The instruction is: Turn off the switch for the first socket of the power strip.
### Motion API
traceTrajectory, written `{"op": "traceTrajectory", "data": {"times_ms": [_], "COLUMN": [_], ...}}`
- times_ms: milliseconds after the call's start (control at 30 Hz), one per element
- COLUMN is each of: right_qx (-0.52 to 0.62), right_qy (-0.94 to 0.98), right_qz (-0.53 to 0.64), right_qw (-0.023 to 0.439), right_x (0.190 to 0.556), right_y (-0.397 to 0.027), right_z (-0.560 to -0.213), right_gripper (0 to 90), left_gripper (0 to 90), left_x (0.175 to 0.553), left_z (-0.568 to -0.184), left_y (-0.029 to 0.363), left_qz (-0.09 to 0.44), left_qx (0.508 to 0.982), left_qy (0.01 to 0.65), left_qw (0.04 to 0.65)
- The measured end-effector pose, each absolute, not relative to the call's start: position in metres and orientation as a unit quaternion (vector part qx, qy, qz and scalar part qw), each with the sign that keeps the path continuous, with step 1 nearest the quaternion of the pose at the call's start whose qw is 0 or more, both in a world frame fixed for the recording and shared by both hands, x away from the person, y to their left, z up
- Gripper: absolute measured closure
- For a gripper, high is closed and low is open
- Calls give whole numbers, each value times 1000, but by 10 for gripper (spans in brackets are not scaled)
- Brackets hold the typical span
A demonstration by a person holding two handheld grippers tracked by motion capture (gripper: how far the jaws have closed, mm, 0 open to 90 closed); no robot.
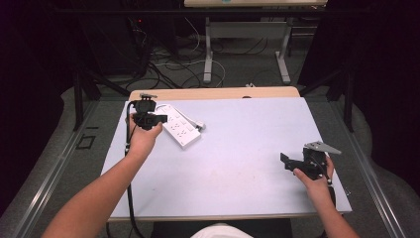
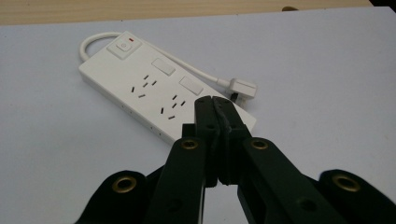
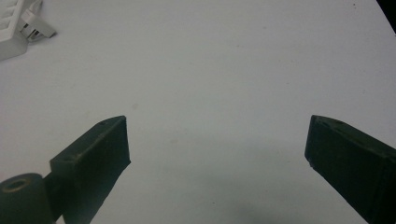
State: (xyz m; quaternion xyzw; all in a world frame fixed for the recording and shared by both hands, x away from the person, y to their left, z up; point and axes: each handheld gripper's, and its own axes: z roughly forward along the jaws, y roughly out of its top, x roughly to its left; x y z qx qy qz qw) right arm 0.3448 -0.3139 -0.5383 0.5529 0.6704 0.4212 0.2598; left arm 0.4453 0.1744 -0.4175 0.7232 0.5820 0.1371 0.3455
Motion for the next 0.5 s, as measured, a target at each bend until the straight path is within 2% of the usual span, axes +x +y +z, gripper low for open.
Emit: {"op": "traceTrajectory", "data": {"times_ms": [500], "right_qx": [552], "right_qy": [675], "right_qz": [417], "right_qw": [257], "right_x": [346], "right_y": [-311], "right_z": [-540], "right_gripper": [61], "left_gripper": [899], "left_x": [473], "left_z": [-403], "left_y": [164], "left_qz": [147], "left_qx": [717], "left_qy": [589], "left_qw": [342]}}
